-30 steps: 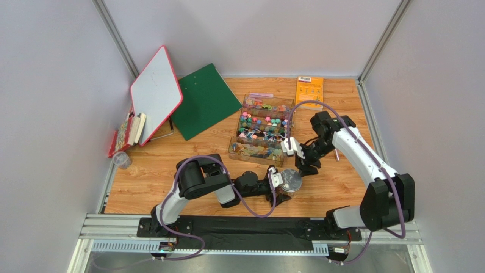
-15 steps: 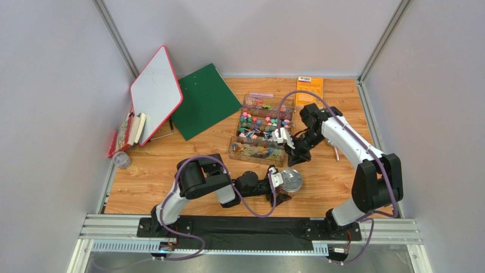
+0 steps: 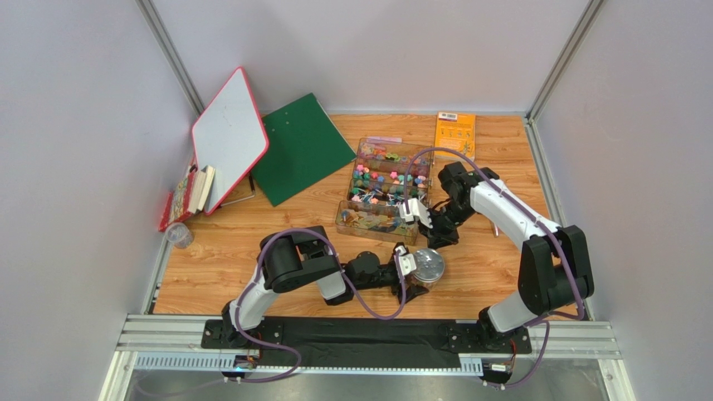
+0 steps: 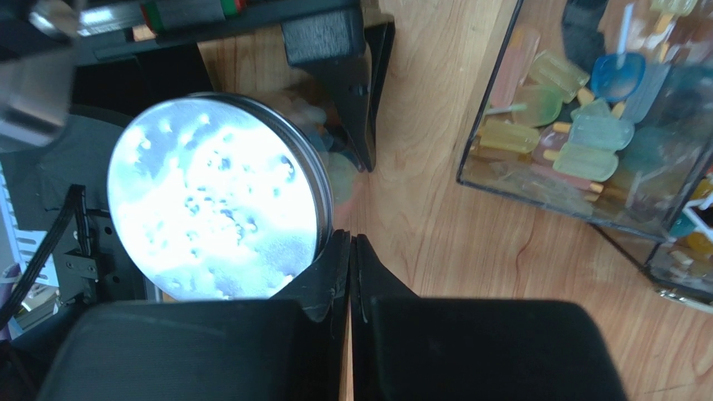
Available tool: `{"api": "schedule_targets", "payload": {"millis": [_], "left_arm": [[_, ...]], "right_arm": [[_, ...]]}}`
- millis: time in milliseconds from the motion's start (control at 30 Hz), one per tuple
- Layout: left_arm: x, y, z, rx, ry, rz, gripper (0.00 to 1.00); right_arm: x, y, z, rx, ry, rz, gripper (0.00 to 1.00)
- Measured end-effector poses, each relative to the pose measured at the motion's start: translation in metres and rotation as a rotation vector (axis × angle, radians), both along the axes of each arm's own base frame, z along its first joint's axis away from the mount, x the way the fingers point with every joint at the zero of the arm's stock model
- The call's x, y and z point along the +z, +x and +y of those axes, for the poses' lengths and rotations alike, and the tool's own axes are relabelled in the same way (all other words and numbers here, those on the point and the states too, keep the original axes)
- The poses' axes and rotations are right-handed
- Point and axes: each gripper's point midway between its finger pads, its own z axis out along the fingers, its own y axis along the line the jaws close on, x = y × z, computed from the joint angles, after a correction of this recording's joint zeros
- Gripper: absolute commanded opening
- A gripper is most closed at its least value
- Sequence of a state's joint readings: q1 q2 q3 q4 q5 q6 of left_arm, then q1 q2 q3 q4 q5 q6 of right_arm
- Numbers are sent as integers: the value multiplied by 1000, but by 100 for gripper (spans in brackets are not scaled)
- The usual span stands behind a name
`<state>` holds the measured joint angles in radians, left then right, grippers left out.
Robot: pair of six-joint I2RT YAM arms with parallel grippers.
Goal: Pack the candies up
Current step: Screw the bottle lid onto the packing bottle.
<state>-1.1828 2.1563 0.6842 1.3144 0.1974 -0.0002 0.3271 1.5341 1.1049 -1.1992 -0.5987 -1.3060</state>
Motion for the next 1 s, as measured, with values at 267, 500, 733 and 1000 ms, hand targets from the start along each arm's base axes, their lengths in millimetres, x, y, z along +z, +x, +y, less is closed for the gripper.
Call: {"api": "schedule_targets", "payload": {"millis": [267,500,733,1000], "left_arm": [[0,-1,0,-3,-1,-1,0],[0,2,1,3,1,0,0],[-1,5,1,8,5,2,0],[-1,7,-1,9,11,3,0]], "right_arm": [[-2,-16,-26,-11,-87,-65,1],[1,-53,-45,-59,-147,-1,0],[16,-19,-55,-163,-147,-78,56],[53,11,-35,-102,-19,-153,100]]}}
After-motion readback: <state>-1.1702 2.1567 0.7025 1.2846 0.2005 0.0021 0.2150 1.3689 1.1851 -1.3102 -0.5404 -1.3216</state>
